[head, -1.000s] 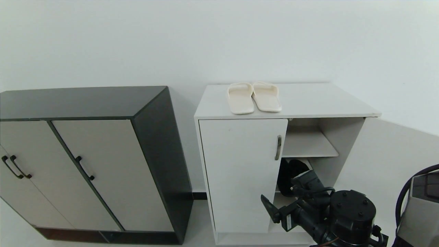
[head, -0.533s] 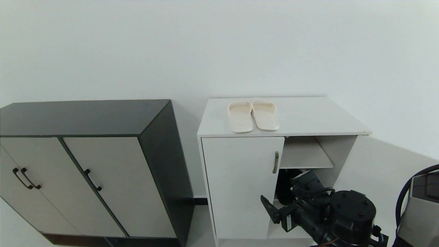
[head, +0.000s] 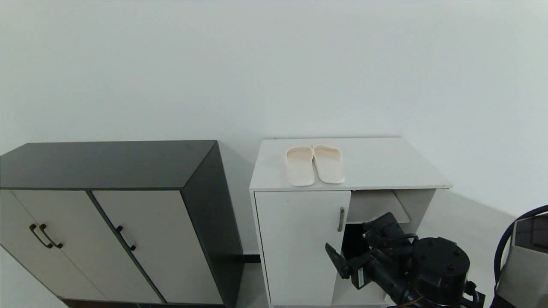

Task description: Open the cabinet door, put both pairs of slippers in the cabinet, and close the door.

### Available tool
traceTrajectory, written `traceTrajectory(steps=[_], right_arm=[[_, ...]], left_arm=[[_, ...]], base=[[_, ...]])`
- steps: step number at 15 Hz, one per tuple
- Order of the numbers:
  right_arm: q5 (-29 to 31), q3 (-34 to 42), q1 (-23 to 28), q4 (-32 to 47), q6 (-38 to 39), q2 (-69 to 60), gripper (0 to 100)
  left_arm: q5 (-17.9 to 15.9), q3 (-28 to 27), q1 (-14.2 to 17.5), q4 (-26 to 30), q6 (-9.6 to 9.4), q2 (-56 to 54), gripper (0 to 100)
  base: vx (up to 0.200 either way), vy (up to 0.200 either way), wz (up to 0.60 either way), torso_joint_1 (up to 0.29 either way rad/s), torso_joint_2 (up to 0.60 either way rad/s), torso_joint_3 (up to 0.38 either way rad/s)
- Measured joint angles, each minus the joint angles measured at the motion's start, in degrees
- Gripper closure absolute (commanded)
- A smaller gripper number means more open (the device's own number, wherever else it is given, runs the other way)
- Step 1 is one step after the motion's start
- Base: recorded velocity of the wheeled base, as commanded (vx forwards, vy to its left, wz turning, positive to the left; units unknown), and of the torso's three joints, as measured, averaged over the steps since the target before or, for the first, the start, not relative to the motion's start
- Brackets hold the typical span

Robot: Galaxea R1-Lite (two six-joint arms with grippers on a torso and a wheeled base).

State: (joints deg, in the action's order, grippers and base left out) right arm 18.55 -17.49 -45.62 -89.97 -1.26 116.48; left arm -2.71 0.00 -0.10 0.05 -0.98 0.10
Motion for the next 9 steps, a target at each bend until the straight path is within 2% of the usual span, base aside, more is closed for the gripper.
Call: traceTrajectory(steps=[3,5,6,9], right_arm=[[0.22,-0.09,0.61,0.06,-3.25,0.05,0],[1.39,-3.19,0.69,4.24,-4.07,-0.59,0],[2.35,-5.4,0.63,11.69,-3.75,-1.57,0],[5.96,-18.47,-0.99,44.86,3.35,-7.5,0]], left_arm=[[0.0,0.0,0.0,0.05,0.02,0.0,100],[-0.02,0.0,0.02,0.05,0.0,0.0,100],[0.0,0.0,0.0,0.05,0.0,0.0,100],[0.0,0.0,0.0,0.05,-0.09,0.0,100]], base=[[0.0,0.0,0.0,0.0,0.0,0.0],[0.0,0.0,0.0,0.0,0.0,0.0],[0.0,0.0,0.0,0.0,0.0,0.0],[0.0,0.0,0.0,0.0,0.0,0.0]])
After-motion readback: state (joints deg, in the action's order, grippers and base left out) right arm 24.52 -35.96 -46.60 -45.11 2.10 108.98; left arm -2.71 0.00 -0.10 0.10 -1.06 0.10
